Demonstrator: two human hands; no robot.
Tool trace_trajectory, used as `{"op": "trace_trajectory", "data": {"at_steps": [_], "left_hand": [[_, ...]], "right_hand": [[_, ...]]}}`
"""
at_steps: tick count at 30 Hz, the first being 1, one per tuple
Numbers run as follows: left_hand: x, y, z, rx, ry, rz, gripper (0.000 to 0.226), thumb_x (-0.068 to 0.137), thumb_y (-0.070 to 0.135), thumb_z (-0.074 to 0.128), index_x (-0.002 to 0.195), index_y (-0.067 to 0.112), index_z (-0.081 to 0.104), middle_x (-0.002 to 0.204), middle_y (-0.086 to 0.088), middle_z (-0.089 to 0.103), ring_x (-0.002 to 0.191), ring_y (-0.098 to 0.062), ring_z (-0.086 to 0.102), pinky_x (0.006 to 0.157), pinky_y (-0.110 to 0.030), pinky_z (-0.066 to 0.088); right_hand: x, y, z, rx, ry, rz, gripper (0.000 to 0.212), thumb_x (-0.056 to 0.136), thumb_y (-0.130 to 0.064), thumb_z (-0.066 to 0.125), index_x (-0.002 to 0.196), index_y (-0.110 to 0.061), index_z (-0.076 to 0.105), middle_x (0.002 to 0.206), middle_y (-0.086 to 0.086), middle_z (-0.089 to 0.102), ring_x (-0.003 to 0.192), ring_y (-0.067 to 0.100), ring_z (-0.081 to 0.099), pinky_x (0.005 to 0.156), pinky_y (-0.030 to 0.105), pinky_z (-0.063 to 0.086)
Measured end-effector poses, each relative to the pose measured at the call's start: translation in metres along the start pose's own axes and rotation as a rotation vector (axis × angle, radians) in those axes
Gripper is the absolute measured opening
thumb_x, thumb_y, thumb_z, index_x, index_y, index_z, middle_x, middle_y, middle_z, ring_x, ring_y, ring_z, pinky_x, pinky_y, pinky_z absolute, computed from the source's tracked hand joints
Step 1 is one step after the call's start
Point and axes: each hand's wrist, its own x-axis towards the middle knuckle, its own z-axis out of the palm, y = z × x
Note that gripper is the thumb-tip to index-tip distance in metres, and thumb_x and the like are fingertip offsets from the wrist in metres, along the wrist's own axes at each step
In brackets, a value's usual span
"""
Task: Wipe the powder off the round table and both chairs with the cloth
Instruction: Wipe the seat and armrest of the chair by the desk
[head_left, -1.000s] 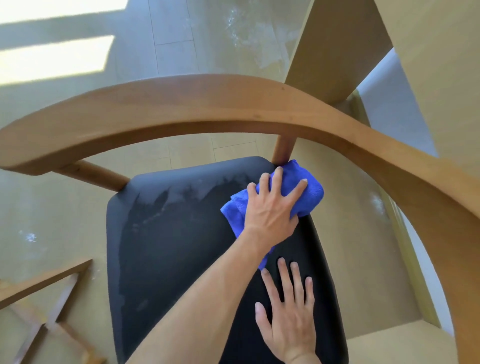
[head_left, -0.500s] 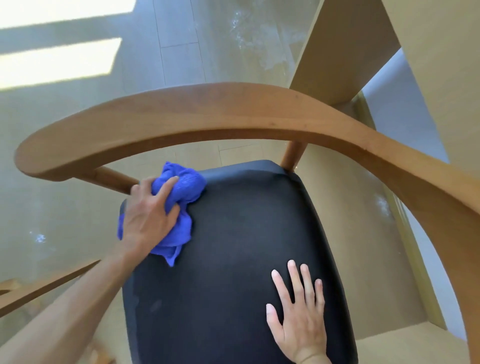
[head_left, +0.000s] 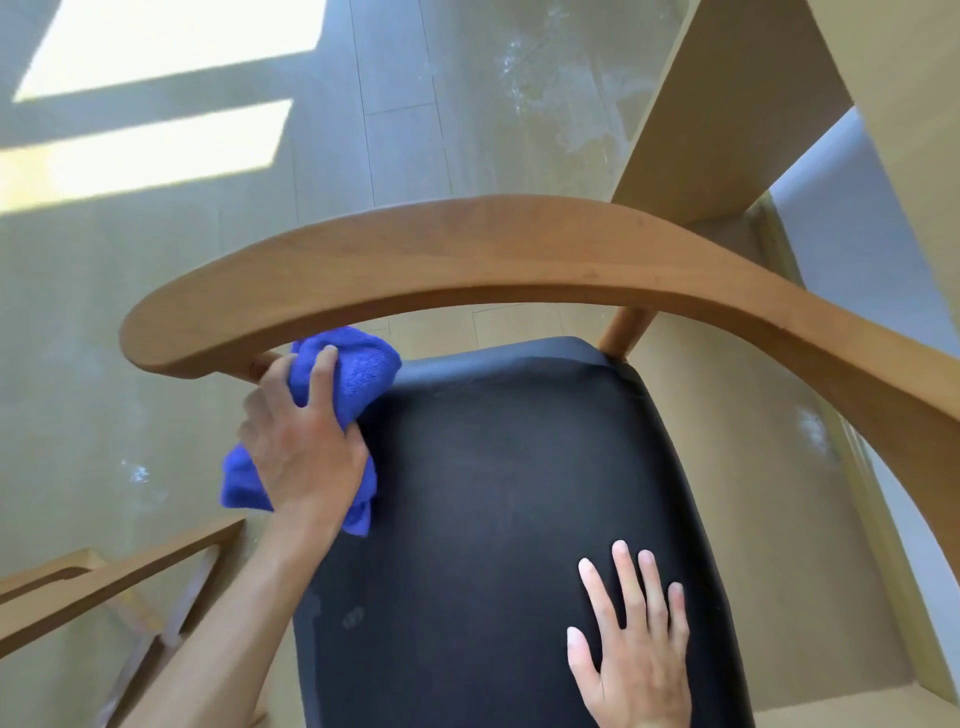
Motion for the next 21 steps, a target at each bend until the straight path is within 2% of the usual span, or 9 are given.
{"op": "trace_trajectory", "data": {"at_steps": [2,4,7,9,11,13,14,17,21], "left_hand": [[-0.002,0.003,0.004,0.168,-0.016,0.002,0.072,0.065,0.001,0.066,0.133,0.015,0.046,0.137,-0.024,0.037,0.106,-0.047,0.043,0.080,-0.055,0.037],[-0.014,0.018,0.018,0.182,-0.128,-0.010,0.071,0.066,0.011,0.069,0.133,0.013,0.046,0.136,-0.026,0.039,0.103,-0.047,0.045,0.077,-0.055,0.041],[-0.021,0.022,0.023,-0.041,-0.229,-0.091,0.065,0.080,0.038,0.052,0.140,0.017,0.040,0.141,-0.019,0.037,0.118,-0.041,0.040,0.094,-0.052,0.036],[-0.015,0.003,0.012,-0.318,-0.238,-0.159,0.058,0.090,0.042,0.048,0.143,0.021,0.037,0.140,-0.008,0.042,0.125,-0.027,0.040,0.104,-0.036,0.032],[-0.009,-0.014,0.003,-0.521,-0.207,-0.322,0.052,0.091,0.037,0.056,0.138,0.020,0.042,0.126,-0.002,0.053,0.116,-0.019,0.051,0.094,-0.026,0.036],[-0.008,-0.013,0.006,-0.567,-0.236,-0.456,0.043,0.087,0.040,0.058,0.126,0.020,0.052,0.116,-0.001,0.055,0.108,-0.021,0.056,0.088,-0.027,0.038],[-0.009,-0.007,0.009,-0.544,-0.268,-0.486,0.040,0.087,0.042,0.057,0.121,0.021,0.054,0.116,-0.003,0.053,0.109,-0.023,0.054,0.090,-0.029,0.038],[-0.012,0.007,0.013,-0.469,-0.289,-0.471,0.040,0.084,0.047,0.058,0.118,0.028,0.051,0.116,-0.007,0.050,0.114,-0.026,0.047,0.098,-0.038,0.038],[-0.010,0.021,0.004,-0.450,-0.397,-0.326,0.044,0.078,0.049,0.064,0.112,0.035,0.040,0.100,0.000,0.058,0.093,-0.023,0.056,0.082,-0.037,0.045]], "right_hand": [[0.000,0.000,0.001,-0.010,-0.004,-0.005,0.068,0.073,-0.043,0.049,0.139,-0.027,0.043,0.151,0.010,0.035,0.149,0.024,0.012,0.117,0.051,0.014],[0.000,0.001,0.001,-0.018,-0.002,-0.005,0.068,0.073,-0.043,0.049,0.139,-0.027,0.042,0.151,0.010,0.034,0.149,0.024,0.012,0.116,0.051,0.014],[-0.001,0.002,0.003,-0.031,0.021,-0.012,0.068,0.073,-0.043,0.050,0.139,-0.026,0.042,0.151,0.010,0.035,0.149,0.024,0.013,0.114,0.053,0.018],[-0.002,0.002,0.004,-0.041,0.009,-0.015,0.067,0.075,-0.044,0.048,0.139,-0.026,0.042,0.151,0.011,0.034,0.149,0.025,0.013,0.114,0.054,0.018],[-0.001,0.001,0.003,-0.044,0.004,-0.011,0.066,0.076,-0.044,0.047,0.139,-0.026,0.042,0.151,0.011,0.034,0.149,0.025,0.013,0.114,0.054,0.017],[-0.001,-0.001,0.003,-0.043,0.003,-0.008,0.065,0.076,-0.044,0.046,0.139,-0.026,0.042,0.151,0.011,0.034,0.149,0.024,0.012,0.114,0.054,0.017],[0.000,0.000,0.003,-0.040,0.007,-0.005,0.065,0.076,-0.044,0.046,0.138,-0.026,0.042,0.151,0.011,0.034,0.149,0.024,0.011,0.114,0.054,0.017],[-0.001,0.001,0.002,-0.042,0.011,-0.005,0.067,0.077,-0.043,0.045,0.142,-0.027,0.038,0.151,0.012,0.034,0.149,0.024,0.011,0.114,0.054,0.018],[-0.001,0.000,0.002,-0.049,0.006,-0.002,0.065,0.078,-0.044,0.045,0.140,-0.026,0.040,0.151,0.012,0.034,0.149,0.024,0.011,0.114,0.054,0.017]]}}
